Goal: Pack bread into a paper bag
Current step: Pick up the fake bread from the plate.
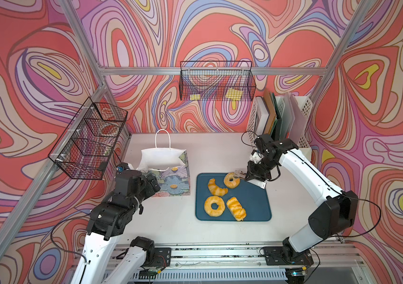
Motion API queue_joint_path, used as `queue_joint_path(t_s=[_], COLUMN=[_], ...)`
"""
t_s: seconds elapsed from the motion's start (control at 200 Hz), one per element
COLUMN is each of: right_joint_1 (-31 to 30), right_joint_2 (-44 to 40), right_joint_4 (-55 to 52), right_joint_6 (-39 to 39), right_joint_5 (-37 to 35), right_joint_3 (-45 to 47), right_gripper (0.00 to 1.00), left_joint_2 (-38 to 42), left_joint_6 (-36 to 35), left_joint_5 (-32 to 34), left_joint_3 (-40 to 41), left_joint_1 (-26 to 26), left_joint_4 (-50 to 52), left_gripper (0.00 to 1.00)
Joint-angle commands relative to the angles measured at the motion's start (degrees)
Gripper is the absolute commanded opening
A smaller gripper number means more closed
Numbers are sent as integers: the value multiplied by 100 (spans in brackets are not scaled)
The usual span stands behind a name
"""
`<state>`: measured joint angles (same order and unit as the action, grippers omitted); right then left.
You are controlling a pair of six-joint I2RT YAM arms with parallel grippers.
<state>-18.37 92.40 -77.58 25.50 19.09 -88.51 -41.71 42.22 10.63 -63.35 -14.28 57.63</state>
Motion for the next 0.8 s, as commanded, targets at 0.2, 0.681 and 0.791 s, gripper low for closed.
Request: queue_joint_path(t_s=[0.2,0.681,0.791], right_joint_1=[79,157,192], right_joint_2=[103,229,291], right_joint_4=[61,221,226], right_joint_6=[-144,-207,-226], right_joint_5=[-187,-113,-35], right_joint_3=[16,264,210], right_gripper=[34,38,39], left_joint_2=[32,54,45], left_joint_6=[32,2,4], left_joint_5=[-44,-9,-31], left_joint_3=[42,14,24], left_joint_1=[-17,-20,-17], left_joint_4=[-83,-56,-67], left_gripper=[87,87,87])
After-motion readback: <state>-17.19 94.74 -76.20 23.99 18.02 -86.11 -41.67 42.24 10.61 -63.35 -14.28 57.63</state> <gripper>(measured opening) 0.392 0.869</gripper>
